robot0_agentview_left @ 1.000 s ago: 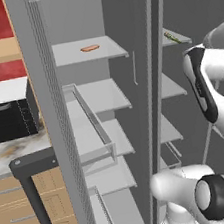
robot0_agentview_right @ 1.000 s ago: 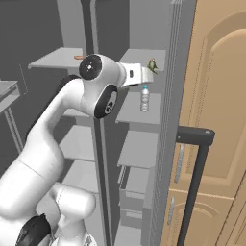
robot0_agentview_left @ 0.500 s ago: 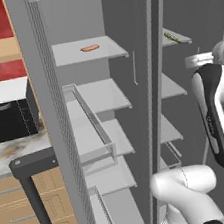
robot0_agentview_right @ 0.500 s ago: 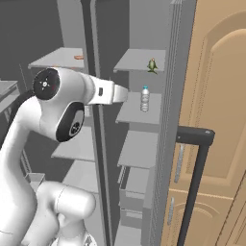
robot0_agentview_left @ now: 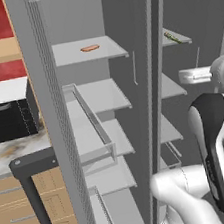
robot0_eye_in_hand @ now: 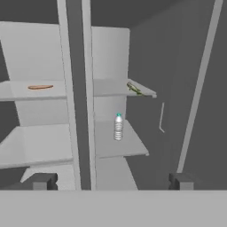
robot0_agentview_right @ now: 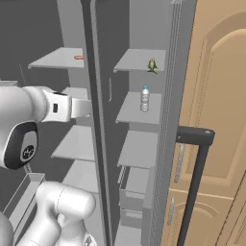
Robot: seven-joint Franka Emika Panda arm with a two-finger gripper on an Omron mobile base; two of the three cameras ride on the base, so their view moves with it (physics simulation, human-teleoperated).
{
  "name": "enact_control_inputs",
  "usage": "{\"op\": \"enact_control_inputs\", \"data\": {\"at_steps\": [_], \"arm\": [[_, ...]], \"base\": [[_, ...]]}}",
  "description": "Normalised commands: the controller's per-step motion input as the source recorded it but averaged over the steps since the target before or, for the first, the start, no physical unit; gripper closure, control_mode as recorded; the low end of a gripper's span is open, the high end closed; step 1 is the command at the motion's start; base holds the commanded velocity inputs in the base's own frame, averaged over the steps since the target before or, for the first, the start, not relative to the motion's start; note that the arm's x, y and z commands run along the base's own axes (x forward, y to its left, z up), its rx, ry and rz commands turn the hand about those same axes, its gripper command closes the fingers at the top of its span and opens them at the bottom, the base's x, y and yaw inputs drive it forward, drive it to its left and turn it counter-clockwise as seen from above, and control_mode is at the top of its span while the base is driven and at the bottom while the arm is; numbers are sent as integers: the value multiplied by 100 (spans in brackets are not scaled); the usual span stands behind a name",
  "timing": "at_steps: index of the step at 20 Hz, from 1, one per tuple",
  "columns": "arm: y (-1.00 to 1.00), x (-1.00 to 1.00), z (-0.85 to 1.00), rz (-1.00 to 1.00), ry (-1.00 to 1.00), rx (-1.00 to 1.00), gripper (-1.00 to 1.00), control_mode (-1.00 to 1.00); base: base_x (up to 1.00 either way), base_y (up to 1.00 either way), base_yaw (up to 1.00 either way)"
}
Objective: There's a fish in the fridge that needs to be moved to the freezer for freezing. Pick up the fish from the fridge, place it on any shelf in the freezer, and close the fridge and freezer doors when done.
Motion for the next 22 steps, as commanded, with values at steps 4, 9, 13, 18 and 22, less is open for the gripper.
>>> {"op": "enact_control_inputs", "data": {"at_steps": [4,9,13,18,22], "arm": [[34,-33,3,0,-1,0,-100,-100],[15,-17,13,0,0,0,-100,-100],[0,-14,8,0,0,0,-100,-100],[3,-12,0,4,4,0,-100,-100],[13,-2,-10,4,2,0,-100,-100]], "base": [[0,0,0],[0,0,0],[0,0,0],[0,0,0],[0,0,0]]}}
